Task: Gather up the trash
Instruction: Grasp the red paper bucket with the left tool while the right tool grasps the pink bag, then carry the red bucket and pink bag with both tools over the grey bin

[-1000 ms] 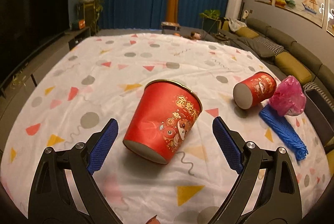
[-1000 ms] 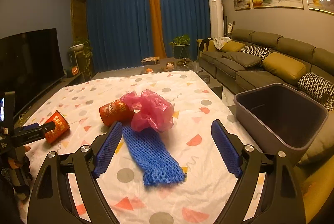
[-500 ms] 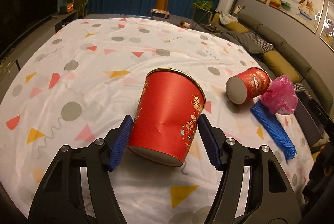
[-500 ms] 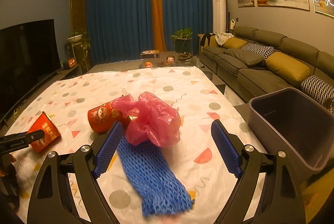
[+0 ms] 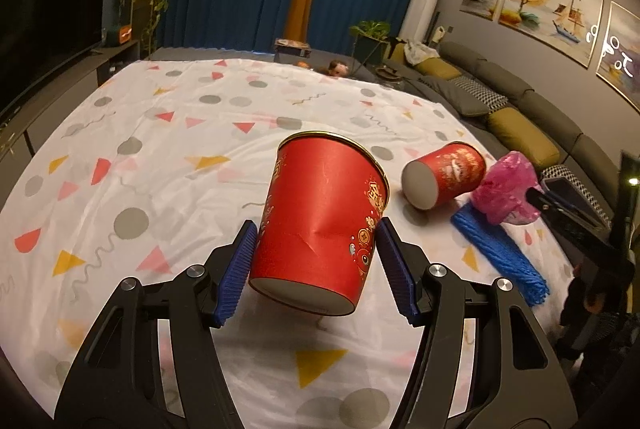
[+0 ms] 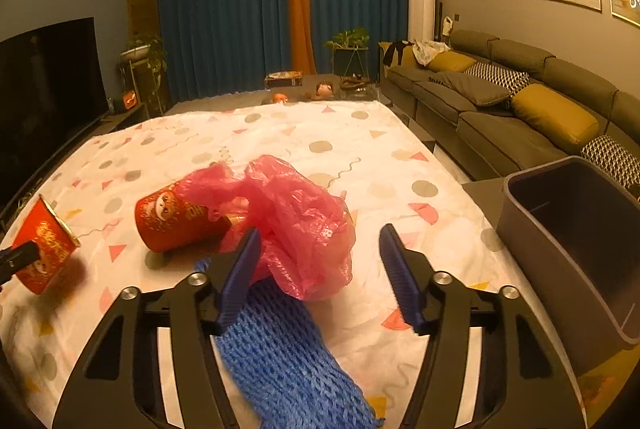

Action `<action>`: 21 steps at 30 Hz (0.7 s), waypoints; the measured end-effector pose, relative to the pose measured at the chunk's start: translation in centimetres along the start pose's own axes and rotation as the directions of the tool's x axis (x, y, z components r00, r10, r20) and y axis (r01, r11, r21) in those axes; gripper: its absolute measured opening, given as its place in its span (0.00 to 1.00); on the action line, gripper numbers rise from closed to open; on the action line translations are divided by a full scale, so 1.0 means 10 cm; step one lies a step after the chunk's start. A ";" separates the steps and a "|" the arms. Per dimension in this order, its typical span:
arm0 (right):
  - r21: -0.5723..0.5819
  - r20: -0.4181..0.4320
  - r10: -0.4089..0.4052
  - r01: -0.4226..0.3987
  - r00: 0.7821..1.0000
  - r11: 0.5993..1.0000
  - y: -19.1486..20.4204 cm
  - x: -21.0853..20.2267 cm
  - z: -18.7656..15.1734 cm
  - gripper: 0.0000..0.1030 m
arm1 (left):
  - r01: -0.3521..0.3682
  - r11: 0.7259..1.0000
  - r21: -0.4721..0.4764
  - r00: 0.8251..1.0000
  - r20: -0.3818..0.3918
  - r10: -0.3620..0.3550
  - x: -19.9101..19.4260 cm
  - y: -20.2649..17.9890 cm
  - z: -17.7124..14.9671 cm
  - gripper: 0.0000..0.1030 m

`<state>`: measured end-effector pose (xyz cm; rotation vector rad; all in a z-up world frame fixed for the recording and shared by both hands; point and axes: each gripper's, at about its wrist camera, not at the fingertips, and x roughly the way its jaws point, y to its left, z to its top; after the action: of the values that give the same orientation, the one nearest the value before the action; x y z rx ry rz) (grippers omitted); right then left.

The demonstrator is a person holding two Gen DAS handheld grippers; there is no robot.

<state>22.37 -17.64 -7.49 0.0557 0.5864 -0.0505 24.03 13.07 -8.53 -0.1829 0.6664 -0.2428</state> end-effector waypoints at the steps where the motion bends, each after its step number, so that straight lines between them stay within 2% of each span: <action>1: 0.000 -0.007 0.002 -0.002 1.000 1.000 0.00 0.02 -0.01 0.46 | 0.005 1.000 0.002 1.000 0.001 -0.005 -0.01 -0.01 0.00 0.58; 3: 0.005 -0.021 0.012 -0.012 1.000 1.000 -0.02 0.05 -0.02 0.40 | 0.013 1.000 0.004 1.000 0.001 -0.013 -0.01 -0.02 -0.01 0.58; 5: 0.007 -0.019 0.018 -0.018 1.000 1.000 -0.03 0.05 -0.02 0.25 | 0.021 1.000 0.008 1.000 0.004 -0.021 -0.03 -0.04 -0.01 0.58; 7: 0.002 -0.016 0.015 -0.015 1.000 1.000 -0.03 0.03 -0.02 0.15 | 0.022 1.000 0.011 1.000 0.008 -0.022 -0.04 -0.05 0.00 0.58; 10: 0.012 0.003 0.008 -0.008 1.000 1.000 -0.05 -0.04 -0.03 0.07 | 0.023 1.000 0.009 1.000 0.010 -0.023 -0.04 -0.04 -0.01 0.58; 15: 0.056 0.051 -0.013 0.010 0.999 0.998 -0.16 -0.28 -0.04 0.05 | 0.030 1.000 0.002 0.999 0.012 -0.030 -0.04 -0.03 -0.02 0.58; 21: 0.056 0.092 -0.032 0.027 0.995 0.998 -0.22 -0.59 -0.08 0.05 | 0.037 0.999 0.016 0.999 0.017 -0.037 -0.06 -0.08 -0.03 0.58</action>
<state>16.92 -19.57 -4.95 0.0969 0.4932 -0.0976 23.24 12.46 -8.26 -0.1824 0.6439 -0.2819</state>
